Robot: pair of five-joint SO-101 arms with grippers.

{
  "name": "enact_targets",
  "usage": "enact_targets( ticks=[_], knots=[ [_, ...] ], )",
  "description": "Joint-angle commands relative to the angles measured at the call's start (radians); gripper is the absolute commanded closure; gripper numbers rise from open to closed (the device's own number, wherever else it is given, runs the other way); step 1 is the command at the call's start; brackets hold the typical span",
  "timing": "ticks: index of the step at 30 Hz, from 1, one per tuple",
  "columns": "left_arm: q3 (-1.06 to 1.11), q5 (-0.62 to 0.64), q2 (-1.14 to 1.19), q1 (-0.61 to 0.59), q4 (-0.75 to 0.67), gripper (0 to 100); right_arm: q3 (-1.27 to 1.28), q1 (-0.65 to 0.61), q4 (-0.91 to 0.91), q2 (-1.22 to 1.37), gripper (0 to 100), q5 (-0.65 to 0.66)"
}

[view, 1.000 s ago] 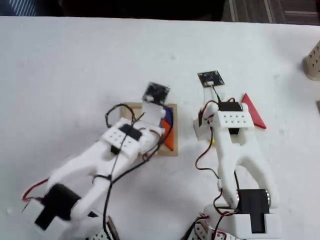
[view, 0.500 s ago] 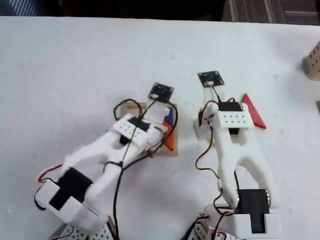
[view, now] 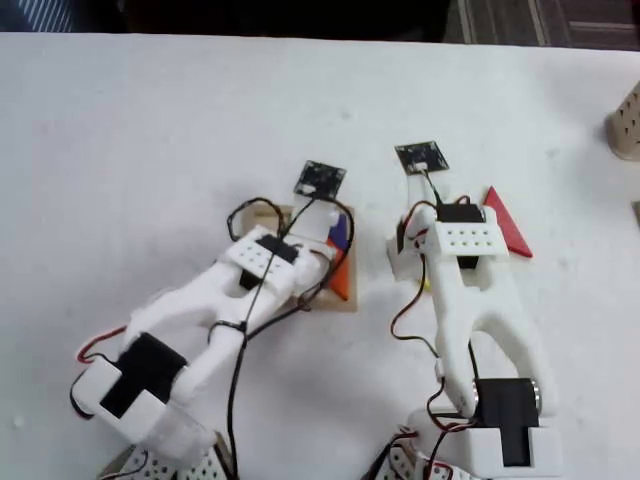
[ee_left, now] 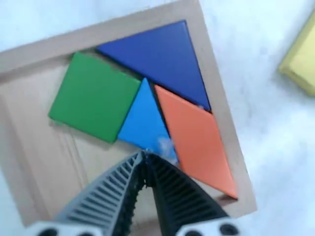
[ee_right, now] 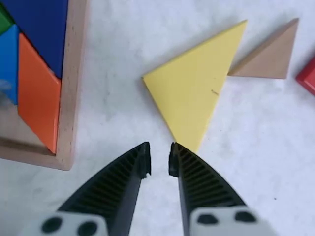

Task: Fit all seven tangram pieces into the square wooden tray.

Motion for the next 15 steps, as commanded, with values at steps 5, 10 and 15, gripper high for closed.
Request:
enact_targets(
  ticks=[5,10,15],
  knots=[
    [0.003,0.038,-0.019,0.016,-0.058,98,-0.006,0.004,-0.015,-0.012,93.5,0.0],
    [0.002,0.037,-0.047,0.018,0.002,98,-0.006,0.004,-0.015,-0.012,93.5,0.0],
    [0.077,0.037,-0.182,0.019,0.023,98,-0.006,0.004,-0.015,-0.012,93.5,0.0]
  ],
)
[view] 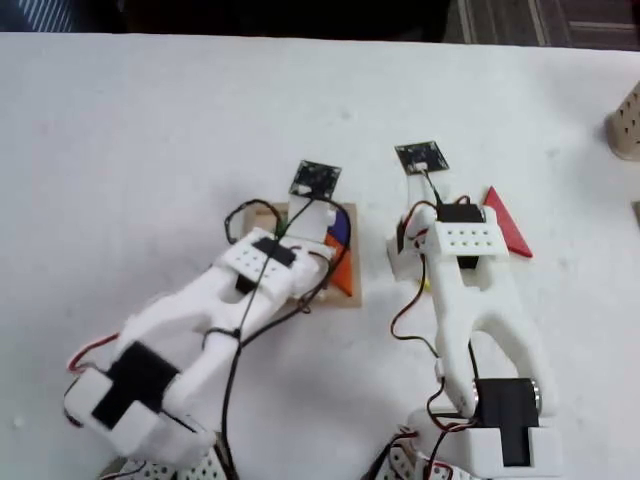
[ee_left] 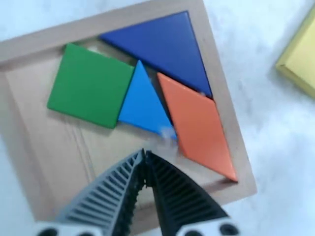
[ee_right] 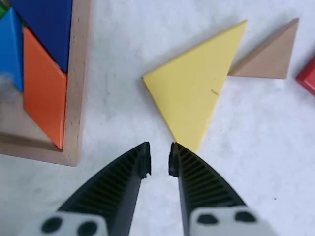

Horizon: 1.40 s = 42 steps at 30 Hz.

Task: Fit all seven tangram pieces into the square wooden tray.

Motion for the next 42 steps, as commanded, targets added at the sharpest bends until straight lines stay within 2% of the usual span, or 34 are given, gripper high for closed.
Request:
enact_targets(
  ticks=[1,6,9,13,16,23,36,42],
  knots=[
    [0.06,0.009,-0.162,0.019,0.012,98,-0.006,0.004,-0.015,-0.012,93.5,0.0],
    [0.121,0.009,-0.282,-0.005,0.0,98,-0.006,0.004,-0.015,-0.012,93.5,0.0],
    [0.137,0.018,-0.289,-0.085,-0.1,98,-0.005,0.004,-0.015,-0.012,93.5,0.0],
    [0.109,0.071,-0.216,-0.202,-0.23,98,-0.003,0.004,-0.015,-0.012,93.5,0.0],
    [0.029,0.12,-0.091,-0.237,-0.264,98,-0.003,0.004,-0.015,-0.012,93.5,0.0],
    [-0.149,0.118,0.145,-0.234,-0.253,98,-0.003,0.004,-0.015,-0.013,93.5,0.0],
    [-0.186,0.118,0.165,-0.208,-0.222,98,-0.003,0.01,-0.013,-0.019,93.5,0.0],
    [-0.184,0.118,0.165,-0.156,-0.221,98,-0.003,0.01,-0.013,-0.019,93.5,0.0]
  ],
)
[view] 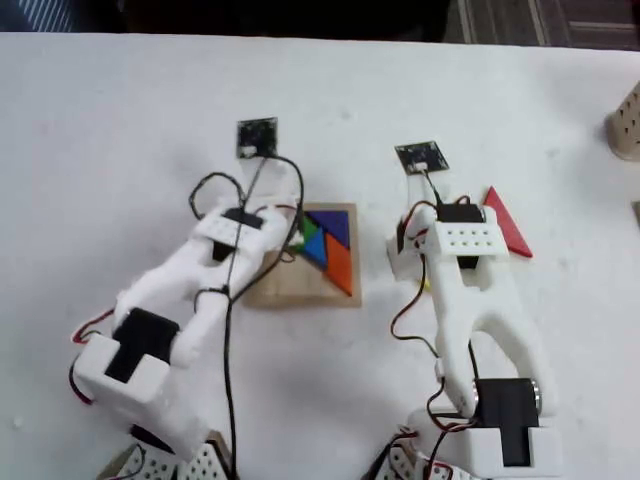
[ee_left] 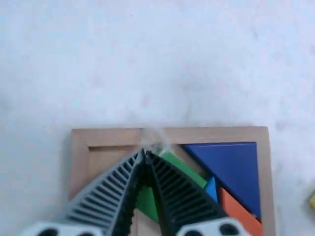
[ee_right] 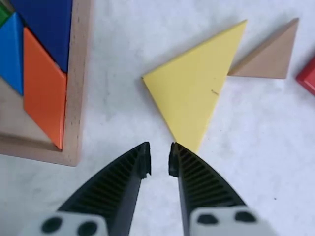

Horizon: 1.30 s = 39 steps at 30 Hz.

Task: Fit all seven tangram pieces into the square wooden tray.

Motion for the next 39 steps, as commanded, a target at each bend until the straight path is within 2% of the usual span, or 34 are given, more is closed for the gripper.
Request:
enact_targets(
  ticks=[1,17,22,26,30,33,39],
  knots=[
    [-0.046,0.009,-0.005,0.054,0.003,98,-0.005,0.01,-0.013,-0.019,93.5,0.0],
    [-0.046,0.009,-0.021,0.047,0.003,98,-0.006,0.008,-0.013,-0.016,93.5,0.002],
    [0.011,0.009,-0.179,0.008,0.081,98,-0.006,0.008,-0.013,-0.015,93.5,0.002],
    [0.129,0.009,-0.294,0.051,0.114,98,-0.006,0.007,-0.013,-0.013,93.5,0.002],
    [0.144,0.009,-0.26,0.07,0.149,98,-0.006,0.007,-0.013,-0.013,93.5,0.002],
    [0.083,0.008,-0.182,0.065,0.204,98,-0.006,0.007,-0.013,-0.013,93.5,0.002],
    [-0.025,0.008,-0.068,0.071,0.221,98,-0.006,0.007,-0.013,-0.013,93.5,0.002]
  ],
)
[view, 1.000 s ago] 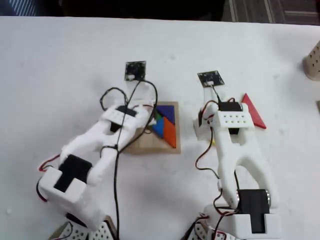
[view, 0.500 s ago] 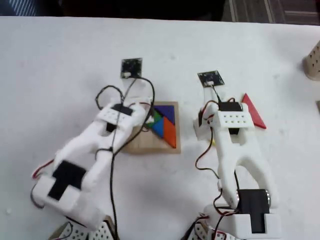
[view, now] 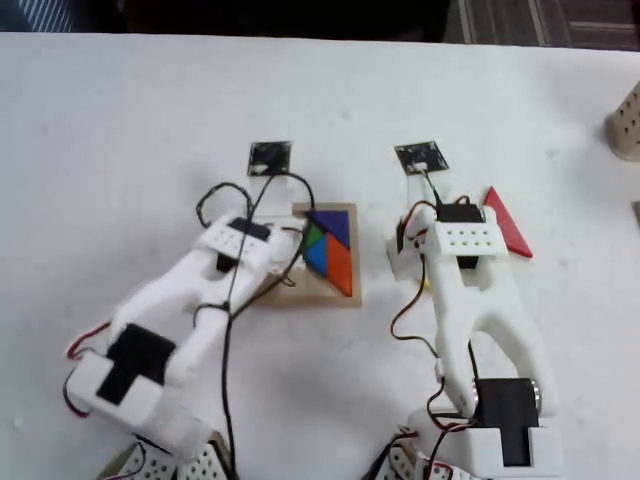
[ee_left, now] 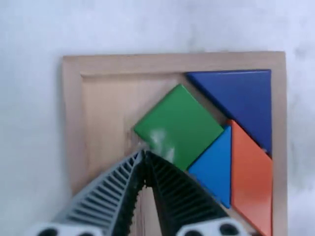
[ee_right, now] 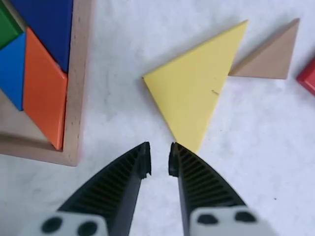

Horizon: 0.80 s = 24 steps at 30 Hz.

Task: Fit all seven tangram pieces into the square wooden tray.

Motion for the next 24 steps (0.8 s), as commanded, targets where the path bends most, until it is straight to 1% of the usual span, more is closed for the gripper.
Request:
enact_targets(
  ticks=[1,7,16,21,24],
  knots=[
    [-0.092,0.009,0.024,0.016,0.002,98,-0.006,0.007,-0.013,-0.013,93.5,0.002],
    [-0.089,0.009,0.028,0.058,-0.031,98,-0.006,0.007,-0.013,-0.016,93.5,0.002],
    [-0.091,0.009,0.018,0.054,-0.006,98,-0.006,0.007,-0.013,-0.018,93.5,0.002],
    [-0.064,0.009,-0.074,0.053,0.035,98,-0.006,0.005,-0.013,-0.016,93.5,0.002],
    [0.006,0.009,-0.147,0.079,0.034,98,-0.006,0.005,-0.013,-0.015,93.5,0.002]
  ],
)
